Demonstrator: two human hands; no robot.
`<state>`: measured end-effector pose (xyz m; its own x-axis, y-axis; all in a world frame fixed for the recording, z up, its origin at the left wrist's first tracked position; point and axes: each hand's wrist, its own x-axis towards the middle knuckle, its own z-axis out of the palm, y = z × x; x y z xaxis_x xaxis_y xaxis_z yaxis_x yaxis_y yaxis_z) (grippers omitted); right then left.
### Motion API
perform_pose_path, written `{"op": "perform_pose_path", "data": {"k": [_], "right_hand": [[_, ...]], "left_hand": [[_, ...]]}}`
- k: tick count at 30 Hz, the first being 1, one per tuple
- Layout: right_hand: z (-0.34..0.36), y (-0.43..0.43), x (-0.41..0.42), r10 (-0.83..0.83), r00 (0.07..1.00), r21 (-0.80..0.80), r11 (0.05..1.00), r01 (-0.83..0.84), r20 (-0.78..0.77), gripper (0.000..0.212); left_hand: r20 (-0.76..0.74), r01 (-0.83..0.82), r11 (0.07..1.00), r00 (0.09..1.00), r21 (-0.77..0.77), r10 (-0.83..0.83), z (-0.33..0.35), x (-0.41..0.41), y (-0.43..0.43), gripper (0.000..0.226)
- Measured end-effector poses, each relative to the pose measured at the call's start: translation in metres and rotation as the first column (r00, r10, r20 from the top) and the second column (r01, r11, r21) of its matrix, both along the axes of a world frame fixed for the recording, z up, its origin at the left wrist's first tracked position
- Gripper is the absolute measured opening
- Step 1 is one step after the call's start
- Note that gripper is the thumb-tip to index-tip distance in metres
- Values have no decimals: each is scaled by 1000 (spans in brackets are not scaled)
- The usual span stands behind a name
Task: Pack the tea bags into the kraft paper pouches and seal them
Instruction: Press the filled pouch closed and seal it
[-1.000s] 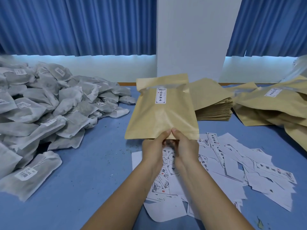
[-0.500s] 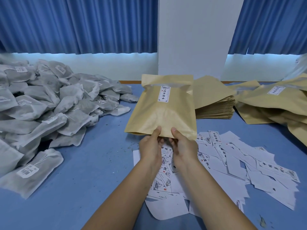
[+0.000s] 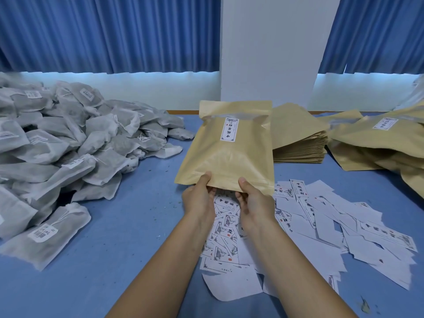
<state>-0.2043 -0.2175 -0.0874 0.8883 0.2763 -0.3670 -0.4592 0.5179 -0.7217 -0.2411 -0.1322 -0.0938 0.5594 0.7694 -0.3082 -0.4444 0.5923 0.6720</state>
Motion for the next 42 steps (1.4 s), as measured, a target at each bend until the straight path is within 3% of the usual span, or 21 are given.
{"op": "perform_pose_path", "data": {"k": [15, 20, 26, 32, 34, 36, 38, 42], "right_hand": [[1, -1, 2, -18, 1000, 0, 1000, 18, -25, 18], [-2, -3, 2, -1, 999, -39, 999, -1, -39, 23], [-2, -3, 6, -15, 999, -34, 999, 14, -35, 13], [-3, -2, 2, -20, 998, -20, 1000, 21, 55, 27], [-2, 0, 1, -22, 997, -14, 1000, 23, 74, 31], [-3, 2, 1, -19, 996, -10, 1000, 20, 82, 23], [-4, 3, -2, 35, 993, -35, 999, -32, 109, 11], [-2, 5, -6, 19, 996, 14, 1000, -20, 90, 10]], "left_hand": [[-10, -30, 999, 1000, -26, 30, 5, -5, 11, 7], [-59, -145, 985, 988, -91, 140, 7, -11, 28, 14], [-86, -112, 993, 990, -45, 108, 7, -11, 32, 12], [-127, -147, 988, 980, 36, 151, 0, -12, 36, 15], [-3, -70, 997, 998, -17, 70, -1, -10, 24, 10], [103, 148, 989, 984, -22, -145, -4, -4, 6, 6], [47, 318, 948, 947, 25, -319, -7, 1, -9, 8], [-75, 234, 965, 971, 117, -226, -9, 6, -12, 11]]}}
